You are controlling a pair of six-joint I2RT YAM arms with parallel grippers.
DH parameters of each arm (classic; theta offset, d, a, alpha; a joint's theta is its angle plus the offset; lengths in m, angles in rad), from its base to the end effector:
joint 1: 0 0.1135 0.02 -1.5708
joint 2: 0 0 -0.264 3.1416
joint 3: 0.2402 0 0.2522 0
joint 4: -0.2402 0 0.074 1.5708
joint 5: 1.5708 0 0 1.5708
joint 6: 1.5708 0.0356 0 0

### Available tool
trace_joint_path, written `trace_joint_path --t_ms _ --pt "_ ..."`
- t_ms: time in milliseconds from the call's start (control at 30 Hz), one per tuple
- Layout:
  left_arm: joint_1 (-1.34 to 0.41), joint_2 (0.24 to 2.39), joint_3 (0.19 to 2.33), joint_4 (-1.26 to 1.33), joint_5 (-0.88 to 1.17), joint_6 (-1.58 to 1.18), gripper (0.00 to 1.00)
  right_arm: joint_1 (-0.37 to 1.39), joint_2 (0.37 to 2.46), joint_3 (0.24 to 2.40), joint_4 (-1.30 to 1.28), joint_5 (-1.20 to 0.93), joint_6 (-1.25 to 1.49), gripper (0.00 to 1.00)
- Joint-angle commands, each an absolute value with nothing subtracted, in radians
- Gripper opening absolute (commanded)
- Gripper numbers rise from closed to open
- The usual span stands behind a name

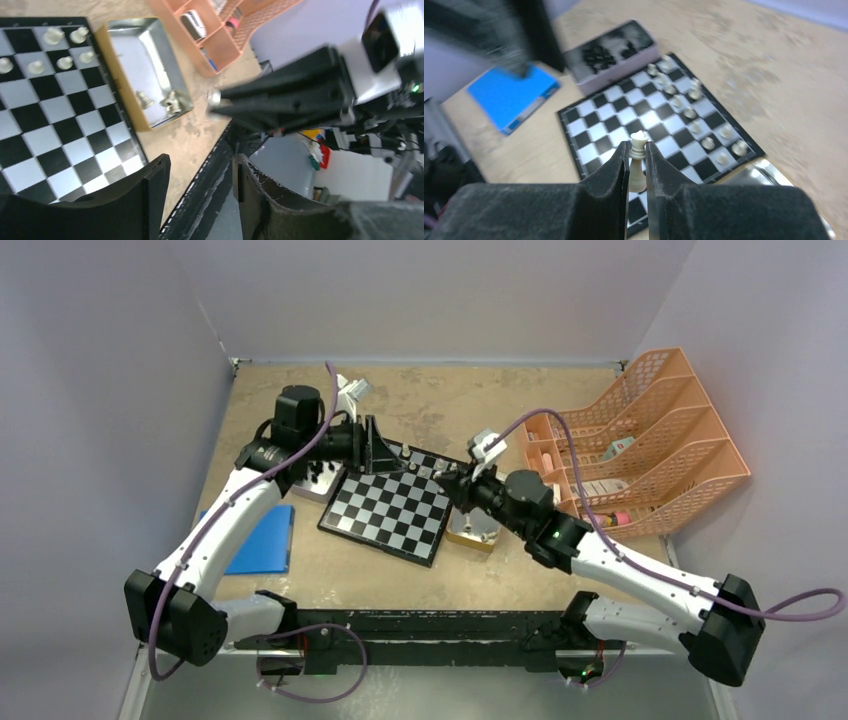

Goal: Set up the chess pieces on the board
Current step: Place the chess piece on the chessboard.

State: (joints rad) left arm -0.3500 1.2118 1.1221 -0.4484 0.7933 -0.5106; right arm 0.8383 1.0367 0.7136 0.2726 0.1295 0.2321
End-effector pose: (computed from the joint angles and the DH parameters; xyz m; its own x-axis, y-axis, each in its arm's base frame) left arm 0.2370 -0.1135 0.3478 -0.8185 -0.0662 -0.5707 0.4761 0.4777 -0.7383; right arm 0.1680 0.1799 0.3143 -0.1826 0.1381 -0.9734 -0.6258 0.7473 0.2234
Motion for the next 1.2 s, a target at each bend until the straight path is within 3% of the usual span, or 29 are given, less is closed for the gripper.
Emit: trace_joint_path --t_ms 0,400,600,1167 --pt "-0.355 1.251 1.206 -0.373 0.991 -0.584 0.46 0.994 0.976 0.668 0.481 0.104 0.041 0.13" --pt "-0.357 1.305 1.195 -0.417 1.152 -0.536 0.44 1.082 0.967 0.651 0.59 0.148 0.006 0.12" --pt "-0.371 1.316 1.193 -0.4 1.172 -0.536 0.48 1.095 1.006 0.678 0.581 0.15 0.005 0.12" --pt "-0.463 1.356 1.217 -0.502 1.072 -0.426 0.38 1.11 1.028 0.692 0.585 0.162 0.011 0.11"
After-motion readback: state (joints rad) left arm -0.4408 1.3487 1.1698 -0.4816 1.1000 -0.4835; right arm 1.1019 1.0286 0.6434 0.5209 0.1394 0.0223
